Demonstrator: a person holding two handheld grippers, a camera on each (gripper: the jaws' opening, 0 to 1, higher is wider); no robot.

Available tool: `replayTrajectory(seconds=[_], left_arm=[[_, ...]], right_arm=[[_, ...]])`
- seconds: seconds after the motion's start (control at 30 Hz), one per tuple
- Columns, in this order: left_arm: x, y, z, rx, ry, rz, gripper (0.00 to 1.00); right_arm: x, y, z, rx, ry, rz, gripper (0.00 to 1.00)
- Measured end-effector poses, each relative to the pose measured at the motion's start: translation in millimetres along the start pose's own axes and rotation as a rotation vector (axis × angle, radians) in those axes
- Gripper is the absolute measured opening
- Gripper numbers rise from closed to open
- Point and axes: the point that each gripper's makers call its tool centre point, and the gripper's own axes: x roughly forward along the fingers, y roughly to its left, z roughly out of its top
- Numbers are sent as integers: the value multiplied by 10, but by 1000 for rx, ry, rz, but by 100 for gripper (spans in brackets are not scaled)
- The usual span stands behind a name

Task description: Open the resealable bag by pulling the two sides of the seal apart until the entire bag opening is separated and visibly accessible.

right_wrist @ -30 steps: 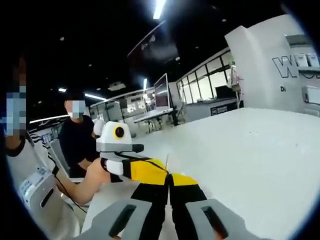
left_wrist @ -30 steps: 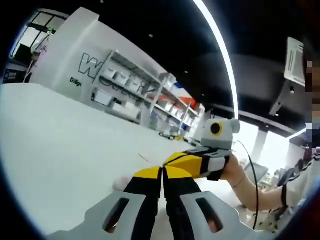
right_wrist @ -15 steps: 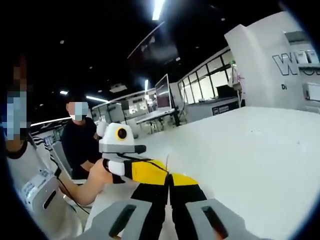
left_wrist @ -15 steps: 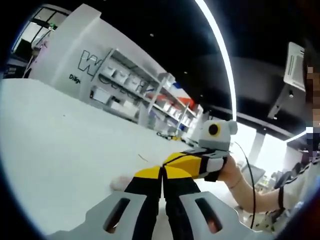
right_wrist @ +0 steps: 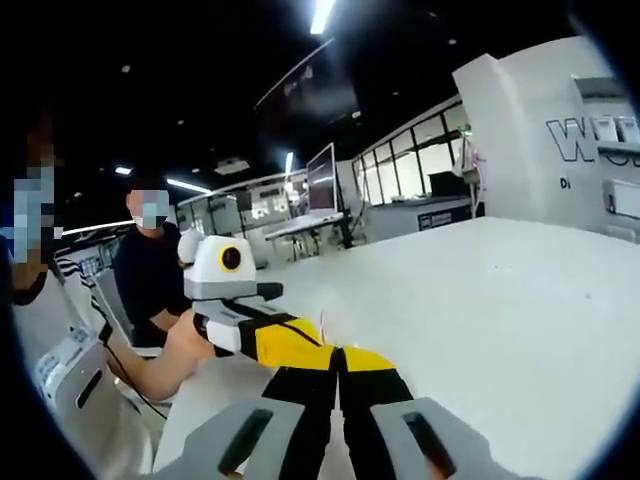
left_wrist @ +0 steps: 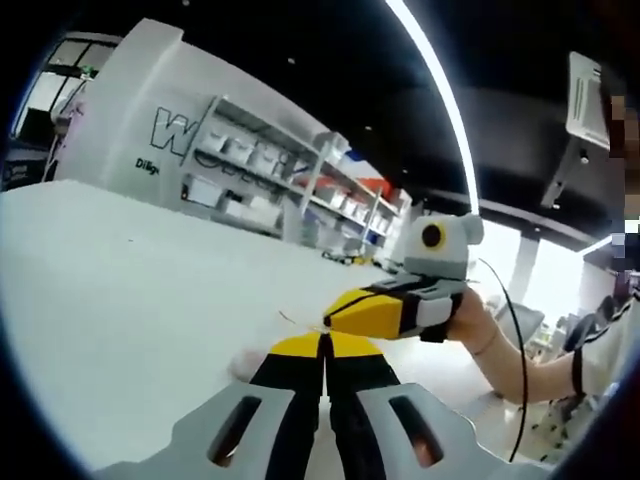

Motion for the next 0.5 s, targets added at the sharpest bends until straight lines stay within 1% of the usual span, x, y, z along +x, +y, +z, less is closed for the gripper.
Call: replayTrajectory(seconds=[0.1, 0.17, 0.33, 0.47, 0.5], left_arm=[[-1, 1, -16, 17, 11, 8, 0], [-2, 0, -7, 27, 6, 13, 0], [-6, -6, 2, 14, 2, 10, 1], [-22, -27, 60, -26, -39, -16, 2], [-24, -29, 63, -27, -41, -18, 2]], right_arm=[[2, 13, -11, -4, 3, 1, 0], [3, 18, -12, 3, 0, 2, 0], [1, 18, -11, 6, -2, 2, 0], [-1, 26, -6, 6, -4, 8, 0], [-2, 27, -3, 7, -4, 9, 0]])
